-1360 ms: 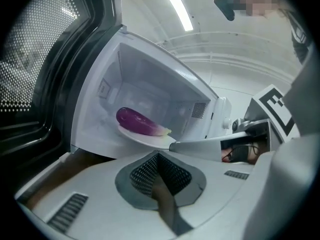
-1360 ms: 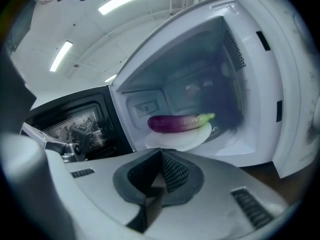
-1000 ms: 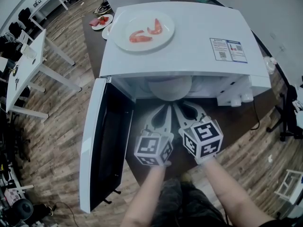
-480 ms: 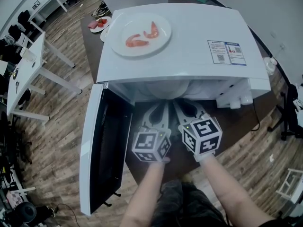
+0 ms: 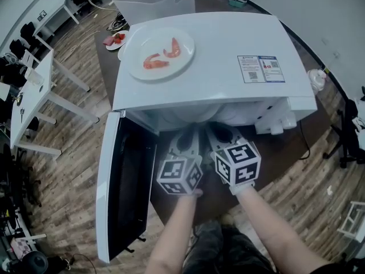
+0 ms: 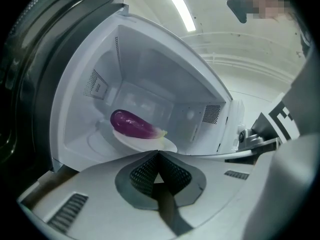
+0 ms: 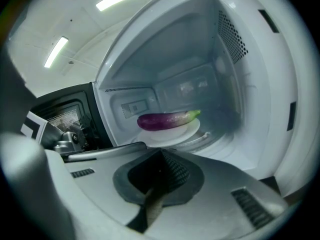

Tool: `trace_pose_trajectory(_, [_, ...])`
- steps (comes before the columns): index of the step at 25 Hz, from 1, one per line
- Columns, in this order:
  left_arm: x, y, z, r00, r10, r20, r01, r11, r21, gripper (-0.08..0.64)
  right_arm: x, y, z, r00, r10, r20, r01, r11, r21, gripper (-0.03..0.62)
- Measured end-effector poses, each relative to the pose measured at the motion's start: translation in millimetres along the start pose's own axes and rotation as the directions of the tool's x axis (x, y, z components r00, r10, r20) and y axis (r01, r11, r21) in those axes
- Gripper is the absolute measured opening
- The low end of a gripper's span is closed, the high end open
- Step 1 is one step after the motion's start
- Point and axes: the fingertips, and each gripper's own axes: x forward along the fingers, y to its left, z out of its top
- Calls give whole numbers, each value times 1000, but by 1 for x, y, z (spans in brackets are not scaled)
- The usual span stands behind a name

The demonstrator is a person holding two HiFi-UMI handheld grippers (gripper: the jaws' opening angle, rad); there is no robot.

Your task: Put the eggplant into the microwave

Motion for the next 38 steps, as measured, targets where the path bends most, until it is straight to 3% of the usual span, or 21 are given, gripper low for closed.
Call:
trace_pose_trajectory(16, [12, 8, 11, 1000, -4, 13, 5, 999, -47, 0, 9, 13, 7, 999, 38, 14, -38, 999, -27, 3])
trace_pose_trajectory(38, [-25, -21, 13, 1000, -7, 25, 7, 1000, -13, 0, -32, 33, 16, 994, 96, 57, -91, 993, -78, 2])
